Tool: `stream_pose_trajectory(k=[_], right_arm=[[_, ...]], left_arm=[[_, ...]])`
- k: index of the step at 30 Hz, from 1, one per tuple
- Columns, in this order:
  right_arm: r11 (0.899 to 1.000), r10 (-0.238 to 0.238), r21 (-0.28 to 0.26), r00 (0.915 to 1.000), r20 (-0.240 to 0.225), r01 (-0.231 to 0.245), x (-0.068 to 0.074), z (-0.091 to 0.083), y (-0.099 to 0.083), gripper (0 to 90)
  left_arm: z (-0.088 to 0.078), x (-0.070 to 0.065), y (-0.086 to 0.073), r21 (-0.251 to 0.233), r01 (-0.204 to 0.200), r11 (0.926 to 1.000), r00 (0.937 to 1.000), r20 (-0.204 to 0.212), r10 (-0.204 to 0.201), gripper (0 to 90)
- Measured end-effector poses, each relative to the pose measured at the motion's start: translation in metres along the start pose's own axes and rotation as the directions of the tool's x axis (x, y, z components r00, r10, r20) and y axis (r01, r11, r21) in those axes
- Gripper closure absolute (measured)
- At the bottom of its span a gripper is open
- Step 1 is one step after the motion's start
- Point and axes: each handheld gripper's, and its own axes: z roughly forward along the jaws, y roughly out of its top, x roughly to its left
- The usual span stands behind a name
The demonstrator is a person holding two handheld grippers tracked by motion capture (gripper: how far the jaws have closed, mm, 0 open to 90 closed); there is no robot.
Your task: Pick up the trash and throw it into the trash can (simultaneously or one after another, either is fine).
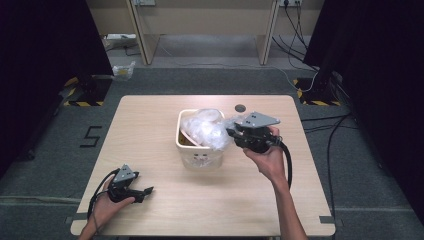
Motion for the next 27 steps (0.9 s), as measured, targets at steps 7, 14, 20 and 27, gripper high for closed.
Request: stream_pose_trajectory(k=[7,14,20,27], right_arm=[[0.999,-0.027,0.03,0.9991,-0.031,0.028,0.009,0.022,0.017,73.1],[0.993,-0.05,0.106,0.9963,-0.07,0.057,0.016,0.054,0.029,73.3],[0.976,-0.061,0.202,0.9918,-0.112,0.083,0.018,0.082,0.023,73.7],[0.95,-0.045,0.3,0.9887,-0.143,0.087,0.017,0.102,0.016,73.9]], left_arm=[[0.0,0.0,0.0,0.0,-0.001,1.0,1.0,-0.001,0.001,13.6],[0.0,0.0,0.0,0.0,-0.001,1.0,1.0,-0.001,0.001,13.7],[0.0,0.0,0.0,0.0,-0.002,1.0,1.0,-0.001,0.002,13.6],[0.0,0.0,0.0,-0.002,0.0,1.0,1.0,0.0,0.0,13.6]])
